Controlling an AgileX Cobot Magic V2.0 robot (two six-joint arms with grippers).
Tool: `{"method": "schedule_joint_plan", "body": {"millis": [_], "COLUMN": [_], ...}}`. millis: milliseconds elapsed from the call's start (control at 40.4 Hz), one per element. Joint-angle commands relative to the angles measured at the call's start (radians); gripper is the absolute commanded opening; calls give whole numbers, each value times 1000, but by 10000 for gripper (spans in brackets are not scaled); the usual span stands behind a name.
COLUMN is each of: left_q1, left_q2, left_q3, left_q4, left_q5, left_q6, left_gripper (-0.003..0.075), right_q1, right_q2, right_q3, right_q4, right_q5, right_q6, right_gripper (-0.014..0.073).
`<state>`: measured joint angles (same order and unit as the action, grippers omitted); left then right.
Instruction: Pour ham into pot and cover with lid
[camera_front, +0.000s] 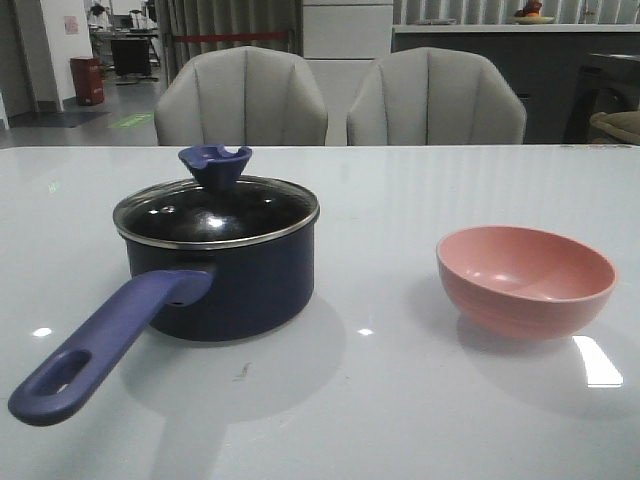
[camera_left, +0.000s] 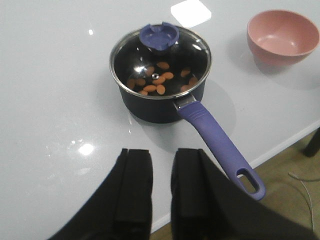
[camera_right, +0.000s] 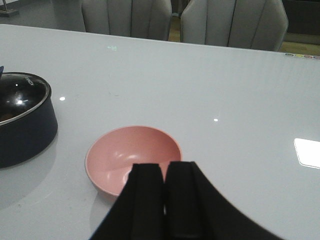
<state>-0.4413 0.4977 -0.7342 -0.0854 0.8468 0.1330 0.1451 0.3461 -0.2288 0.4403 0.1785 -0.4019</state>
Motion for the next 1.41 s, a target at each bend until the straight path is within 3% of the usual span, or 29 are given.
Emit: {"method": "schedule_joint_plan", "body": {"millis": [0, 297, 991, 1164, 1238, 1387], "left_q1": [-6, -6, -6, 44, 106, 243], "left_q2": [-97, -282, -284, -323, -366, -440], "left_q3": [60, 285, 352, 466, 531, 645], "left_q4": [-5, -15, 14, 67, 73, 5], "left_q5": [-151, -376, -386, -623, -749, -862], "left_q6": [-3, -3, -3, -3, -3, -5], "left_gripper": [128, 113, 113, 113, 113, 113], "right_q1": [-1, -1, -1, -1, -1, -1], "right_q2": [5, 5, 5, 5, 5, 5], "right_q3": [-27, -27, -27, -27, -27, -27], "right_q4": [8, 8, 8, 8, 8, 8], "right_q5": [-78, -78, -78, -78, -78, -78], "right_q6": [-11, -11, -11, -11, -11, -11], "right_gripper": [145, 145, 145, 145, 145, 145]}}
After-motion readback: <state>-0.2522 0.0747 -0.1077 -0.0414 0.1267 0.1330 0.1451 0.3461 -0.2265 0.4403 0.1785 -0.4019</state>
